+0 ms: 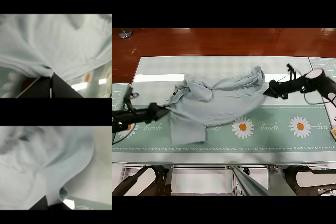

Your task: Fold the shirts.

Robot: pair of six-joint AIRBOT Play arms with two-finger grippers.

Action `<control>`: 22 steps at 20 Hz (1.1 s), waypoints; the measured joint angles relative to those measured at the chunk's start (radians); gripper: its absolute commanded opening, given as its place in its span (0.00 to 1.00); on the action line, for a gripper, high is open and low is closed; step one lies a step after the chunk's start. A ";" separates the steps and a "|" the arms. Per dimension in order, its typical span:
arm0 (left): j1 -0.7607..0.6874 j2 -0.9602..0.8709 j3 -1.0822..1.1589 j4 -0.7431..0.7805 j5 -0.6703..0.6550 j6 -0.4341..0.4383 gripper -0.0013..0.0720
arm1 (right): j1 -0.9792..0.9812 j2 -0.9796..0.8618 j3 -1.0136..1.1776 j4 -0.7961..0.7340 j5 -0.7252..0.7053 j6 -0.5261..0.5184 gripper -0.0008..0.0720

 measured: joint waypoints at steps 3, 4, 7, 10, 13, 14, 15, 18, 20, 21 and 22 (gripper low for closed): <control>0.000 0.075 0.226 -0.070 -0.013 -0.003 0.05 | 0.008 0.047 0.255 -0.074 0.067 0.018 0.05; 0.000 0.097 0.316 -0.088 -0.008 -0.004 0.05 | 0.010 0.068 0.349 -0.097 0.084 0.024 0.05; 0.006 0.152 0.627 -0.122 0.039 -0.007 0.05 | 0.011 0.161 0.642 -0.161 0.125 0.037 0.06; 0.025 0.190 0.891 -0.098 0.082 -0.024 0.05 | 0.012 0.317 0.809 -0.235 0.155 0.041 0.06; 0.040 0.241 1.071 0.002 0.107 -0.078 0.05 | 0.012 0.487 0.871 -0.312 0.205 0.046 0.06; 0.043 0.265 1.108 0.051 0.109 -0.101 0.05 | 0.012 0.542 0.881 -0.331 0.233 0.048 0.06; 0.044 0.291 1.133 0.098 0.110 -0.120 0.05 | 0.012 0.591 0.889 -0.346 0.262 0.050 0.06; 0.016 0.387 1.176 0.267 0.116 -0.180 0.05 | 0.012 0.722 0.901 -0.385 0.357 0.063 0.06; -0.044 0.446 1.188 0.389 0.116 -0.216 0.05 | 0.012 0.783 0.904 -0.400 0.421 0.077 0.06; -0.089 0.472 1.191 0.459 0.105 -0.235 0.05 | 0.012 0.809 0.906 -0.406 0.458 0.084 0.06; -0.135 0.493 1.192 0.523 0.089 -0.256 0.05 | 0.012 0.829 0.907 -0.407 0.496 0.092 0.06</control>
